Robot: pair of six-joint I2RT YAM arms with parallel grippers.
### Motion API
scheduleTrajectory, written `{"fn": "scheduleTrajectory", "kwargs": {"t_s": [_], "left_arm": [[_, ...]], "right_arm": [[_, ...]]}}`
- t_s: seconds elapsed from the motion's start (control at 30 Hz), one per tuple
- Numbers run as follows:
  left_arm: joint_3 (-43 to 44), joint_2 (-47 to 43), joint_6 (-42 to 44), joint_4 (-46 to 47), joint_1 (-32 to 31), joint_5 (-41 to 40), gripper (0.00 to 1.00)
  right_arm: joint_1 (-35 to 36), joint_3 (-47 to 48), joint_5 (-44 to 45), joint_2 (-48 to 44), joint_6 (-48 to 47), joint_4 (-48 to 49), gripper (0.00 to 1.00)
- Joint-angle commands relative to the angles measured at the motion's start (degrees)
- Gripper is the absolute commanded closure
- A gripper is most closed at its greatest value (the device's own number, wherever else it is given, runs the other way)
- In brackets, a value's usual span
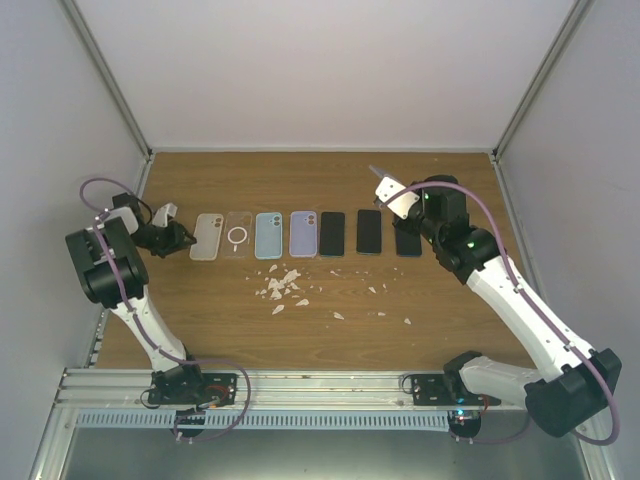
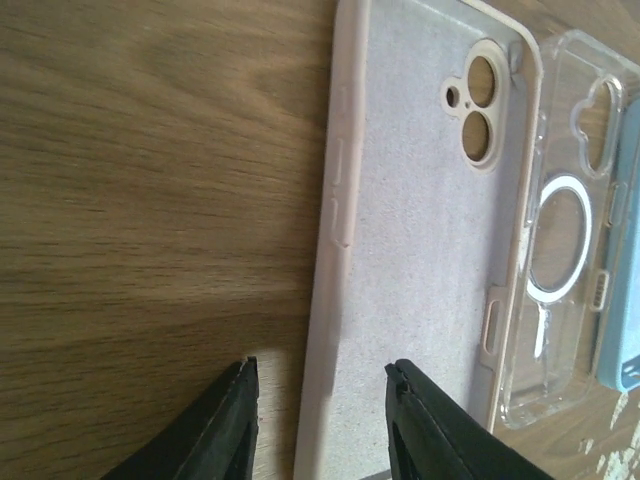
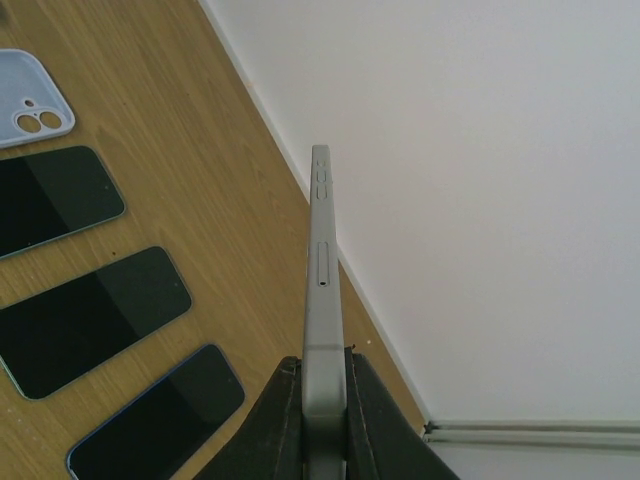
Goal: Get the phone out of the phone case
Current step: Place the phone case at the center of the board, then place the phone at the center of the board.
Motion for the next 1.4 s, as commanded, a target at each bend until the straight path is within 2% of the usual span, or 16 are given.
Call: {"fn": "scheduleTrajectory", "kwargs": {"t_s": [0.0,0.07,0.13,0.17,0.2,0.23,0.27,0.53,0.73,0.9,1.13,1.37], "left_arm": [[-1.2,-3.17,-1.88,3.11,-0.1,-2.94,0.61],[-1.29,-4.51,-2.39,3.1,-0.13,-3.05,0.57],[-1.38,-6.31,-2.74,3.22,-0.22,-2.9,0.46],[-1.27,-7.19,-2.58,3.05,-0.22,-2.52,0.34],[-0.98,-8.13,-2.21,2.74,-0.32,-1.72,0.16],[-0.45,-8.96,-1.71,2.21,-0.34,-1.13,0.05],[0.3,-9.72,-1.22,1.63,-0.6,-0.66,0.01],[7.84,-13.8,1.97,-4.59,-5.91,0.06,0.01],[9.34,-17.36,0.49,-6.9,-15.22,1.36,0.01],[9.22,-19.39,-1.34,-7.23,-22.37,4.22,0.01],[8.79,-20.13,-1.46,-7.37,-23.56,6.66,0.01],[8.43,-20.04,-2.18,-6.91,-23.62,7.33,0.01]], "right_arm": [[-0.62,-0.47,0.56,-2.27,-0.17,3.65,1.0],[-0.85,-0.97,0.51,-2.51,-0.51,3.75,0.99],[-1.0,-1.84,0.6,-2.98,-0.98,3.98,0.99],[-1.15,-2.34,0.58,-3.2,-1.2,4.08,0.99],[-1.28,-2.97,0.48,-3.58,-1.53,4.21,1.0],[-1.56,-3.5,0.32,-3.94,-1.74,4.3,1.0],[-1.79,-4.06,0.0,-4.28,-1.89,4.19,0.99],[-5.29,-7.03,-6.8,-6.95,-3.28,2.73,0.99],[-11.11,-7.19,-14.97,-6.22,-6.08,-2.13,0.99],[-18.64,-8.88,-19.32,-5.68,-10.75,-1.91,0.99],[-28.56,-13.29,-21.43,-4.69,-17.61,2.99,0.99],[-30.53,-19.38,-18.62,-3.95,-24.89,11.46,1.0]]}}
